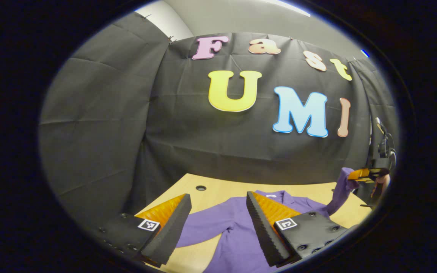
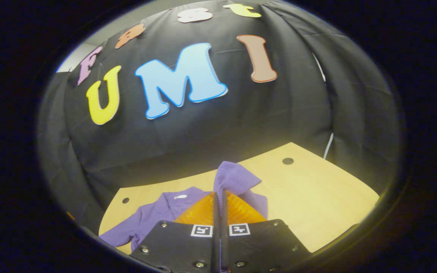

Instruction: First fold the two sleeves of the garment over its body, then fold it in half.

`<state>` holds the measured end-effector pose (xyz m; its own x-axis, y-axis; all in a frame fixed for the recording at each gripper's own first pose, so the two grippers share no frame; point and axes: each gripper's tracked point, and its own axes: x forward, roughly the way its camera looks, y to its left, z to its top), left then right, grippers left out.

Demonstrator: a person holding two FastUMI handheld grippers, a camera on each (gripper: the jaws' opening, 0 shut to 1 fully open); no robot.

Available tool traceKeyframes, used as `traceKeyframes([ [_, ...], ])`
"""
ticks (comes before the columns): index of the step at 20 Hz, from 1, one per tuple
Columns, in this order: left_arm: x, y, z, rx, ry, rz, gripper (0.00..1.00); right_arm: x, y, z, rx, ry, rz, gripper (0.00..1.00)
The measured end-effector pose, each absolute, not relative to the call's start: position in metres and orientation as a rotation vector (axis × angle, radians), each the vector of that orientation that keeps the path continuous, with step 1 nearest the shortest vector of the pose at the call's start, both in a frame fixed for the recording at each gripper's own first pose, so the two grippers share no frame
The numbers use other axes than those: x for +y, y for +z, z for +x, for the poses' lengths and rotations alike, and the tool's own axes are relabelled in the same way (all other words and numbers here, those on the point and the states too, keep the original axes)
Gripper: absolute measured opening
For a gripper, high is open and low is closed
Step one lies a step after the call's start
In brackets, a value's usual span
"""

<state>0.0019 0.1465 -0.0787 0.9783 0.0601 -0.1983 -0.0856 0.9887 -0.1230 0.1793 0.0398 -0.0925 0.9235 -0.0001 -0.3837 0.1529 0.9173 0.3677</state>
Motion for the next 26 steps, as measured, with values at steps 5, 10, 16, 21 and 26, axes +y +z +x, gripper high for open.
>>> traceKeyframes([
  [5, 0.190, -0.085, -0.020, 0.193, 0.130, -0.109, 0.93, 0.126, -0.091, 0.200, 0.414, 0.046, 0.338, 0.01],
  [10, 0.239, -0.094, -0.042, 0.203, 0.192, -0.089, 0.93, 0.192, -0.127, 0.216, 0.491, 0.116, 0.244, 0.01],
  [16, 0.276, -0.104, -0.063, 0.217, 0.258, -0.083, 0.93, 0.243, -0.186, 0.215, 0.587, 0.161, 0.127, 0.01],
  [21, 0.284, -0.116, -0.069, 0.235, 0.275, -0.088, 0.93, 0.274, -0.226, 0.220, 0.651, 0.184, 0.104, 0.02],
  [26, 0.289, -0.131, -0.070, 0.259, 0.297, -0.105, 0.93, 0.296, -0.248, 0.219, 0.708, 0.223, 0.130, 0.11],
])
